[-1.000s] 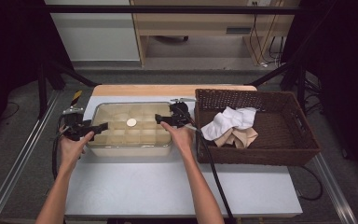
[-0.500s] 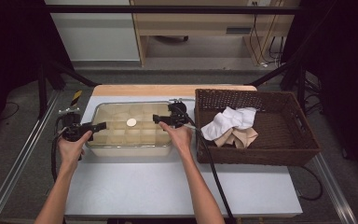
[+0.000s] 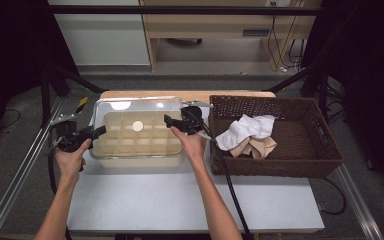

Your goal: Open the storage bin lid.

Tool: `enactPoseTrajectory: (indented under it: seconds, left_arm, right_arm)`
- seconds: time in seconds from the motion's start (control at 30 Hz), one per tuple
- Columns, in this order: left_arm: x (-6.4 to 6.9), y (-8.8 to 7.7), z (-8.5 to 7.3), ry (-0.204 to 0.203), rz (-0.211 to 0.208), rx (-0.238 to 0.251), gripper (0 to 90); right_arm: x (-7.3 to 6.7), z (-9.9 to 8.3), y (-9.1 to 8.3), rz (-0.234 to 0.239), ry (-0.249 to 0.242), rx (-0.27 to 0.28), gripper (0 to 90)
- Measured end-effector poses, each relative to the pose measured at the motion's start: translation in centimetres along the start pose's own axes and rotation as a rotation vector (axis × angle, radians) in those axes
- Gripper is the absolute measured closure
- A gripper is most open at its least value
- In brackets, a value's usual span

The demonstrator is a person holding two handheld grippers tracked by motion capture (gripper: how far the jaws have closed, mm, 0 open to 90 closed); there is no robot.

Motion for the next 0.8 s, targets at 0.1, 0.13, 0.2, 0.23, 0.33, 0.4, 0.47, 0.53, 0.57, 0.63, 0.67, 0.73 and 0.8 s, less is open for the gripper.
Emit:
enactPoseTrajectory:
  seconds: [0.1,0.13,0.2,0.23,0.33,0.4,0.47,0.53,0.57,0.63,0.67,0.73,0.8]
  left_arm:
    - [0.0,-0.8,0.3,-0.002,-0.005,0.029,47.4]
    - [0.0,-1.2,0.4,-0.002,-0.003,0.037,48.7]
    - [0.1,-1.9,0.7,0.001,-0.001,0.063,51.1]
    - [0.2,-2.2,0.8,0.001,0.0,0.073,52.3]
    - [0.4,-3.2,1.2,0.006,-0.003,0.107,56.7]
    - [0.6,-3.7,1.3,0.019,-0.005,0.121,58.4]
    - [0.8,-4.1,1.3,0.031,-0.003,0.128,58.9]
    - [1.1,-4.5,1.3,0.055,-0.001,0.132,59.2]
    - [1.3,-4.8,1.4,0.065,0.0,0.138,59.2]
    - [1.6,-5.4,1.5,0.071,-0.006,0.148,59.2]
    - [1.7,-5.7,1.6,0.073,-0.007,0.152,59.1]
    - [1.9,-6.4,1.6,0.085,-0.013,0.158,59.4]
    - [2.2,-7.0,1.5,0.092,-0.015,0.157,59.8]
  right_arm:
    - [-0.5,0.7,-0.9,0.015,-0.002,0.029,36.6]
    - [-0.8,0.9,-1.3,0.02,-0.003,0.039,38.0]
    - [-1.2,1.3,-1.9,0.028,-0.009,0.055,40.4]
    - [-1.5,1.5,-2.3,0.035,-0.007,0.063,41.7]
    - [-2.0,1.9,-3.3,0.053,-0.011,0.078,45.2]
    - [-2.2,2.1,-3.9,0.068,-0.007,0.085,48.0]
    - [-2.4,2.3,-4.5,0.081,0.001,0.09,50.6]
    - [-2.6,2.5,-5.1,0.091,-0.002,0.096,51.9]
    - [-2.7,2.5,-5.5,0.098,-0.003,0.096,52.4]
    - [-3.0,2.6,-6.1,0.11,-0.005,0.1,53.4]
    - [-3.1,2.6,-6.4,0.117,-0.001,0.1,54.5]
    - [-3.4,2.6,-7.1,0.142,0.008,0.097,56.1]
    - [-3.6,2.6,-7.7,0.15,-0.003,0.095,57.0]
Point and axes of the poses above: each handheld gripper's, and its own axes: y roughly forward along the jaws, z roughly out of its top, x roughly to its right, the point moved 8 cm from there along y, roughly forward along the jaws, and after that the axes turned 8 degrees about z, right-handed, at the moved point
